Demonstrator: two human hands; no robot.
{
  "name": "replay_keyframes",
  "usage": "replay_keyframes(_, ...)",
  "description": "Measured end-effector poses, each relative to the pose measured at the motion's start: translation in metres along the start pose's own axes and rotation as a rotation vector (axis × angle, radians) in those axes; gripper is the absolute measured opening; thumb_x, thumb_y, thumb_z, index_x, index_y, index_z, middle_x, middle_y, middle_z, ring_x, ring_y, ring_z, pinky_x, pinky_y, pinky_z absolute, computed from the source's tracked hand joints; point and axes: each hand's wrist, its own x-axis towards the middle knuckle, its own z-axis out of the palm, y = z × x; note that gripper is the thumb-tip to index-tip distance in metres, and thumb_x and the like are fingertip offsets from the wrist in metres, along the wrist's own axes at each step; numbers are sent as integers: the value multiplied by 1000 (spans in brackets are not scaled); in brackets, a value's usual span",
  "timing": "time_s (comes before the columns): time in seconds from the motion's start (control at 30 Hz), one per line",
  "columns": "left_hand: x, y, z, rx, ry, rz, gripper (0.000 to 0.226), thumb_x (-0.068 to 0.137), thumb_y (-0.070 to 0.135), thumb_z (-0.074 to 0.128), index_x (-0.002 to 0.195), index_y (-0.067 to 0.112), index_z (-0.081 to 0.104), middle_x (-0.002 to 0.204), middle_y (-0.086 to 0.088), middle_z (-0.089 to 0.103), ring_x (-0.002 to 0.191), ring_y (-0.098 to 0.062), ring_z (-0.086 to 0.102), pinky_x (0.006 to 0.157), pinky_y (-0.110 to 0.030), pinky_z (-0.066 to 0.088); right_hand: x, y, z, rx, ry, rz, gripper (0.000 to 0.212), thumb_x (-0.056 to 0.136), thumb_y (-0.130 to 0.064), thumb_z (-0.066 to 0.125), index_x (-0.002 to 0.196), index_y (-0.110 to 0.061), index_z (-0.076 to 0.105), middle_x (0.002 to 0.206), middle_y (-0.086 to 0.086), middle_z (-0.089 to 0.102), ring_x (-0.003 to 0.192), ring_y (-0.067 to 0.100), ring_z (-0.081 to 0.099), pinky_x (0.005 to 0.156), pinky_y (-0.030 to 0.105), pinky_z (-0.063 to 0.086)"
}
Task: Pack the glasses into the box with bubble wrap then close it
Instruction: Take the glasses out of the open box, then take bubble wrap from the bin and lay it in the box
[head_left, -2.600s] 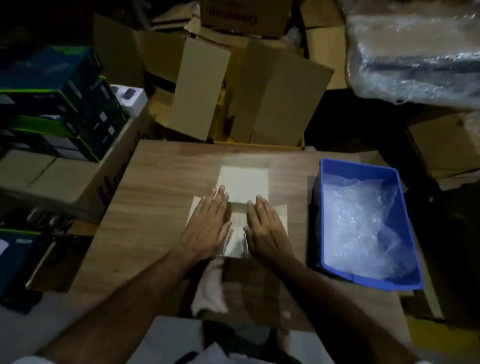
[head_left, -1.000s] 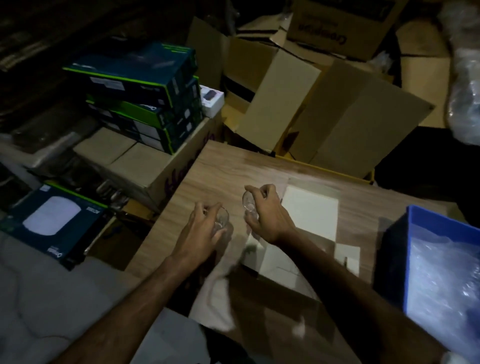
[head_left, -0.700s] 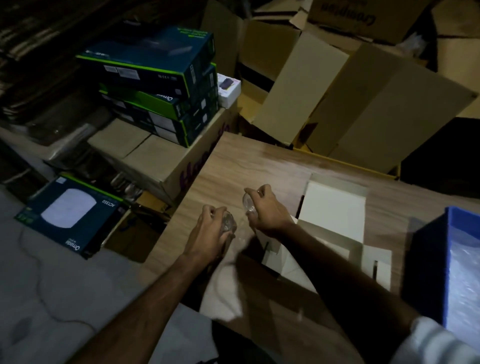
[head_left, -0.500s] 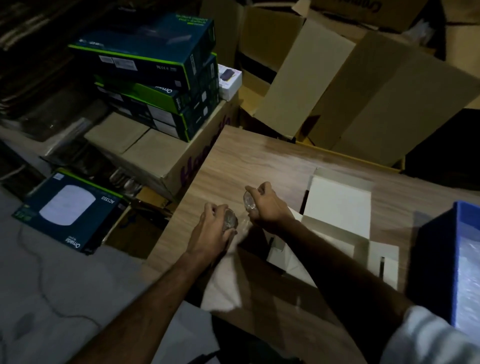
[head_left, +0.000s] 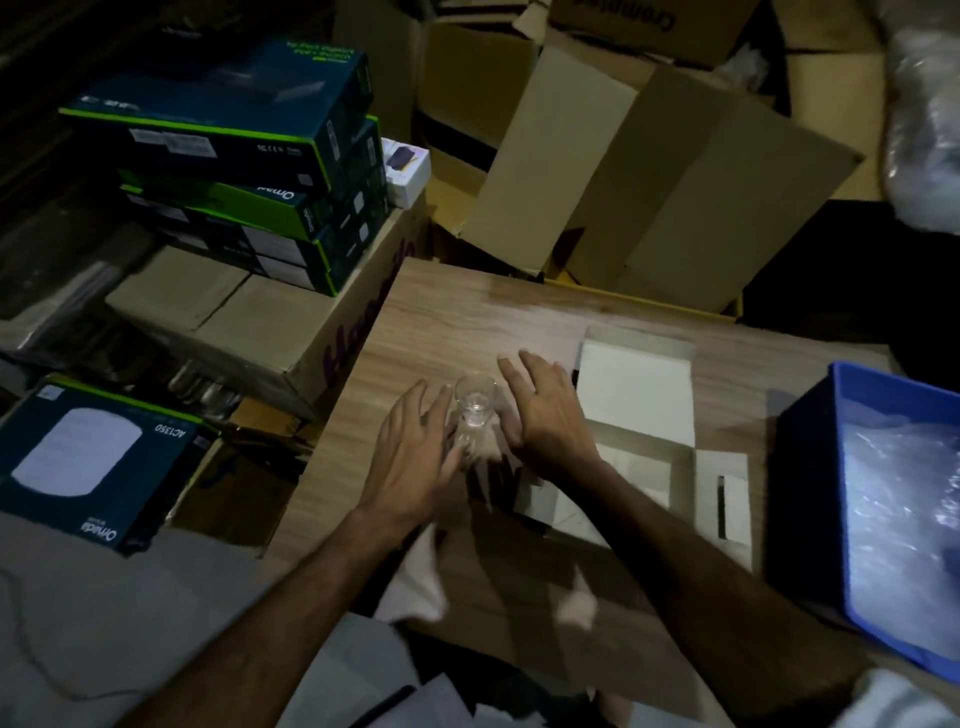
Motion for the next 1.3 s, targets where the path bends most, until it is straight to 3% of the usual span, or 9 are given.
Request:
replay_keyframes(0.17,13,50,0,-67,21,180,71,97,44,51,157,17,23,163,-18,20,150,-32,22,119,-50,31,-51,31,-32,-101,145,139,59,103,-38,40,158,-17,29,164,15,27,152,29,22,126,49,12)
replay_keyframes(0.37,24,134,10,-178,-3,417,73,100,44,50,160,21,17,167,-12,10,153,-25,14,120,-34,12,-125,82,-72,-127,266,351,62,105,-39,38,161,-19,20,167,13,18,155,25,12,126,43,-1)
replay_keyframes(0.5,20,205,19,-211,-42,522,68,101,41,50,159,20,21,167,-11,10,152,-28,18,121,-44,25,-174,124,-94,-163,323,450,61,105,-42,33,161,-21,19,167,10,20,155,25,17,128,46,6)
replay_keyframes(0.6,13,256,32,-191,-57,603,67,101,43,51,157,18,26,166,-13,13,151,-29,21,120,-44,27,-211,155,-107,-139,333,518,62,106,-37,39,161,-20,19,167,12,19,155,26,15,126,41,0)
replay_keyframes(0.7,8,302,51,-167,-58,697,68,100,42,53,157,16,27,166,-14,14,151,-28,19,121,-42,24,-247,186,-116,-126,367,574,62,103,-36,39,160,-16,25,166,17,23,154,30,18,127,47,12)
replay_keyframes(0.83,0,357,75,-172,-128,740,70,102,44,46,160,19,16,169,-9,1,155,-24,4,125,-37,7,-288,230,-120,-107,361,641,61,102,-41,37,157,-14,34,160,20,34,148,37,32,117,51,32)
replay_keyframes(0.93,-4,387,97,-157,-214,738,72,103,46,42,162,19,11,170,-6,-7,156,-23,-4,125,-36,-3,-312,263,-121,-62,268,679,65,100,-43,46,158,-16,32,163,20,28,150,38,30,118,51,30)
replay_keyframes(1.1,8,412,133,46,-289,701,74,99,45,38,161,12,13,169,-12,-7,156,-32,-5,123,-42,-8,-324,307,-128,-17,-122,658,85,91,-46,65,160,-17,24,168,19,12,155,35,13,123,42,19)
replay_keyframes(1.3,13,421,150,143,-365,620,75,103,36,43,162,18,-1,167,-10,-22,154,-27,-21,117,-39,-17,-303,339,-125,-92,-367,557,92,84,-48,74,159,-27,26,167,21,13,154,36,16,123,45,18)
